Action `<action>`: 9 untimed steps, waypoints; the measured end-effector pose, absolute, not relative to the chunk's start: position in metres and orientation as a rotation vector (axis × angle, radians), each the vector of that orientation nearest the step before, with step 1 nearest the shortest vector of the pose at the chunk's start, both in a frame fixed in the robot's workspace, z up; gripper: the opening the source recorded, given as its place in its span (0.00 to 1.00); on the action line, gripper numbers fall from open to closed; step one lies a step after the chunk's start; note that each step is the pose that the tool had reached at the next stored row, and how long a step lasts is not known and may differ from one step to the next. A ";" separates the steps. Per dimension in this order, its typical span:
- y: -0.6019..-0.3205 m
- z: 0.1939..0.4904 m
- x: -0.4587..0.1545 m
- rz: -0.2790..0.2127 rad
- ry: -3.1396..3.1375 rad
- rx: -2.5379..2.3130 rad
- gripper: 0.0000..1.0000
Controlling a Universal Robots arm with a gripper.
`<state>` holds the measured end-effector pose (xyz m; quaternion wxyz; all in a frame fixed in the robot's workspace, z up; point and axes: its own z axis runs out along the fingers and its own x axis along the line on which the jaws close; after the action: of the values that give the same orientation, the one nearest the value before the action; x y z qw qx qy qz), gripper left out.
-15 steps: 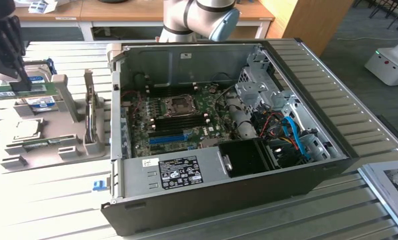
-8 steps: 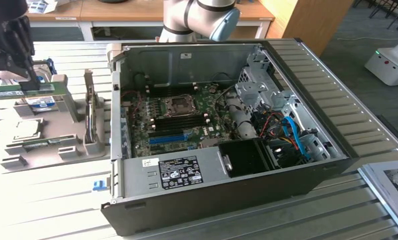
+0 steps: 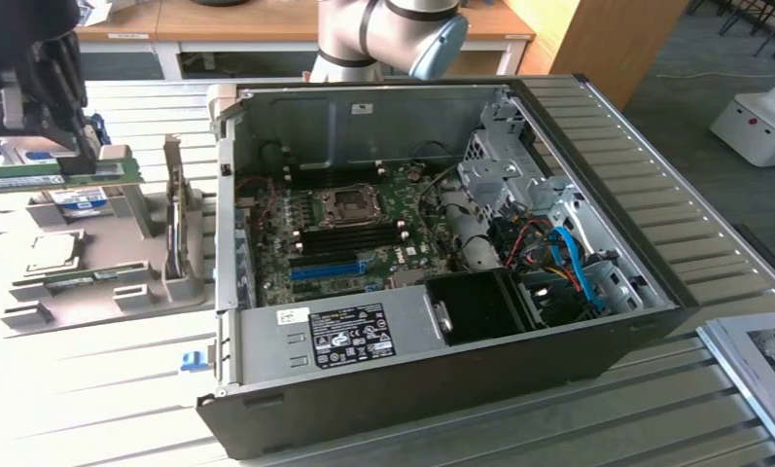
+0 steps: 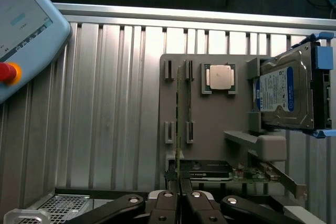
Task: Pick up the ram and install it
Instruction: 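Pick up the ram and move it above insertion slot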
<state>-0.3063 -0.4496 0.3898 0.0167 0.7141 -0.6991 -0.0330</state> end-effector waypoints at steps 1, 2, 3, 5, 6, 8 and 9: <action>-0.450 0.390 -0.304 -0.104 -2.173 2.219 0.12; -0.450 0.390 -0.302 -0.105 -2.172 2.218 0.12; -0.450 0.390 -0.300 -0.107 -2.171 2.218 0.12; -0.450 0.390 -0.296 -0.110 -2.170 2.216 0.12; -0.450 0.390 -0.293 -0.112 -2.169 2.215 0.12; -0.450 0.390 -0.289 -0.115 -2.168 2.214 0.12; -0.450 0.390 -0.287 -0.116 -2.167 2.213 0.12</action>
<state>-0.2866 -0.4496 0.3898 0.0212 0.7139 -0.6989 -0.0375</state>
